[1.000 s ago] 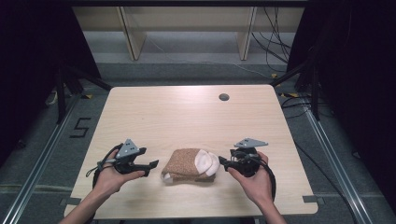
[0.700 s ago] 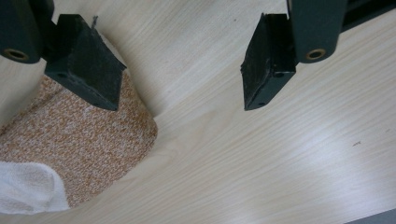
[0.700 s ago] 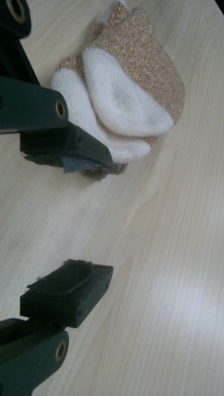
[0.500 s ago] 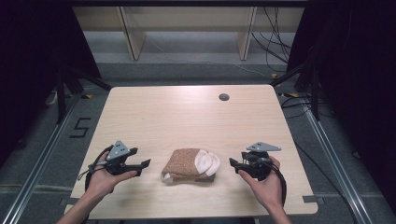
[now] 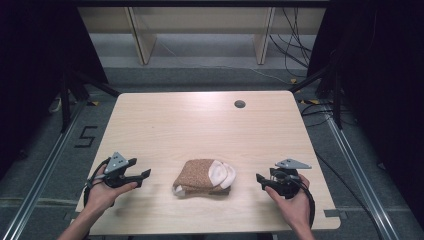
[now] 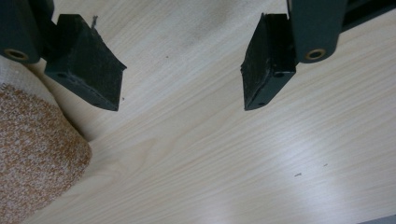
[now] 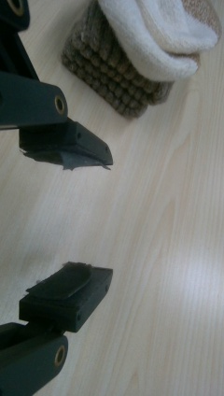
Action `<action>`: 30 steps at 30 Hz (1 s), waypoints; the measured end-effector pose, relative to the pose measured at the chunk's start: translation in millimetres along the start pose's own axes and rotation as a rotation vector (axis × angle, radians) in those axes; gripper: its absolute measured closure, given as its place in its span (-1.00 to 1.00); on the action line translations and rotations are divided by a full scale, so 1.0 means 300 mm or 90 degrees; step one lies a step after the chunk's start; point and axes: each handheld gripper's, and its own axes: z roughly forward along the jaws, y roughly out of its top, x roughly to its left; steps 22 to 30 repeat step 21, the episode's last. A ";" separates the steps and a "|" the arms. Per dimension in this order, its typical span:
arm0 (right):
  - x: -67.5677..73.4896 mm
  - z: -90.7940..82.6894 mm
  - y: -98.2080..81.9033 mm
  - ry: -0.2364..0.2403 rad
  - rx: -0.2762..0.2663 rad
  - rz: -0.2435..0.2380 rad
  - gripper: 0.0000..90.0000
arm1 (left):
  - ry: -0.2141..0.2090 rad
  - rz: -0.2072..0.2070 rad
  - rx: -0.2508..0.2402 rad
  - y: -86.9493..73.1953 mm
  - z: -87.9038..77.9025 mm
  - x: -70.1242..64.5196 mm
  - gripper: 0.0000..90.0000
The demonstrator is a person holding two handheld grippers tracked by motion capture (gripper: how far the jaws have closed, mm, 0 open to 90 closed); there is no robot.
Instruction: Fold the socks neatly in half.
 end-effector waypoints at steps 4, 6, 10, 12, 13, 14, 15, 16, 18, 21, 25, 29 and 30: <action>-0.011 -0.002 -0.017 -0.011 -0.010 0.017 -0.12 | 0.006 0.002 -0.004 -0.018 0.001 0.005 -0.37; -0.020 -0.001 -0.025 -0.007 -0.014 0.023 -0.13 | 0.007 0.003 -0.005 -0.024 0.002 0.008 -0.37; -0.021 -0.001 -0.032 -0.010 -0.019 0.039 -0.13 | 0.008 -0.001 -0.008 -0.030 -0.001 0.007 -0.37; -0.034 0.004 -0.036 -0.021 -0.031 0.017 -0.13 | 0.003 -0.001 -0.013 -0.032 0.000 0.006 -0.37; -0.036 0.007 -0.038 -0.025 -0.031 0.014 -0.13 | 0.005 0.000 -0.011 -0.032 -0.001 0.005 -0.37; -0.036 0.005 -0.039 -0.023 -0.026 0.014 -0.13 | 0.002 -0.001 -0.015 -0.033 0.001 0.005 -0.37; -0.031 0.003 -0.042 -0.023 -0.020 0.028 -0.13 | 0.003 -0.001 -0.013 -0.034 0.001 0.005 -0.37; -0.039 0.004 -0.042 -0.024 -0.025 0.016 -0.13 | 0.002 -0.002 -0.013 -0.035 0.002 0.004 -0.37; -0.032 0.008 -0.046 -0.009 -0.028 0.048 -0.14 | 0.001 -0.003 -0.014 -0.035 0.002 0.003 -0.37; -0.044 0.004 -0.046 -0.011 -0.033 0.031 -0.14 | 0.002 -0.003 -0.017 -0.033 0.001 0.001 -0.36; -0.044 0.004 -0.046 -0.011 -0.033 0.031 -0.14 | 0.002 -0.003 -0.017 -0.033 0.001 0.001 -0.36; -0.044 0.004 -0.046 -0.011 -0.033 0.031 -0.14 | 0.002 -0.003 -0.017 -0.033 0.001 0.001 -0.36; -0.044 0.004 -0.046 -0.011 -0.033 0.031 -0.14 | 0.002 -0.003 -0.017 -0.033 0.001 0.001 -0.36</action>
